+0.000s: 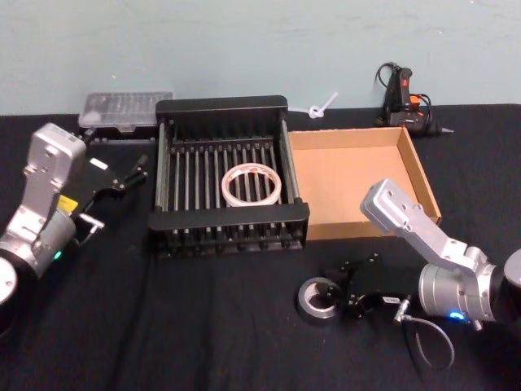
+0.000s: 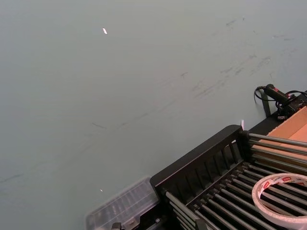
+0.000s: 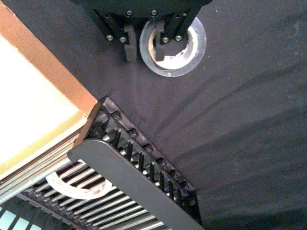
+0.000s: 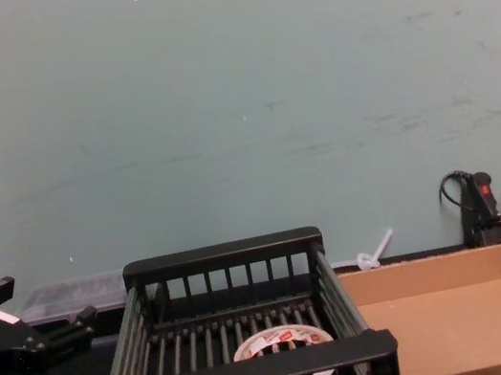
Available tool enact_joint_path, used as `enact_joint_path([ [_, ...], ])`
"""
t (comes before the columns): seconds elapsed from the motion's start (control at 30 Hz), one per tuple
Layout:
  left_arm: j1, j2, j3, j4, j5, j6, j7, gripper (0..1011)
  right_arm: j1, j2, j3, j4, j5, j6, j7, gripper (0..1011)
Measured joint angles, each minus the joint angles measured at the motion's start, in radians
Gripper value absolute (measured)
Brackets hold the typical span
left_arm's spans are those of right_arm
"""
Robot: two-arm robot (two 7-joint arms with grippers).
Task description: Pick up the white tape and place it into the black box , Pick up the silver tape and place it into the brown box.
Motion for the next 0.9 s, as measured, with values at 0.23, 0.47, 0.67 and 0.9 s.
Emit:
enact_joint_path([
  [0.23, 0.000, 0.000, 0.000, 0.000, 0.000, 0.000, 0.000, 1001, 0.000, 0.000, 0.000, 0.000, 0.000, 0.000, 0.000, 158],
  [0.47, 0.000, 0.000, 0.000, 0.000, 0.000, 0.000, 0.000, 1001, 0.000, 0.000, 0.000, 0.000, 0.000, 0.000, 0.000, 158],
  [0.67, 0.000, 0.000, 0.000, 0.000, 0.000, 0.000, 0.000, 1001, -0.006, 0.002, 0.013, -0.009, 0.010, -0.015, -0.001, 158],
  [0.9, 0.000, 0.000, 0.000, 0.000, 0.000, 0.000, 0.000, 1001, -0.010, 0.002, 0.051, -0.027, 0.032, -0.027, -0.024, 158],
])
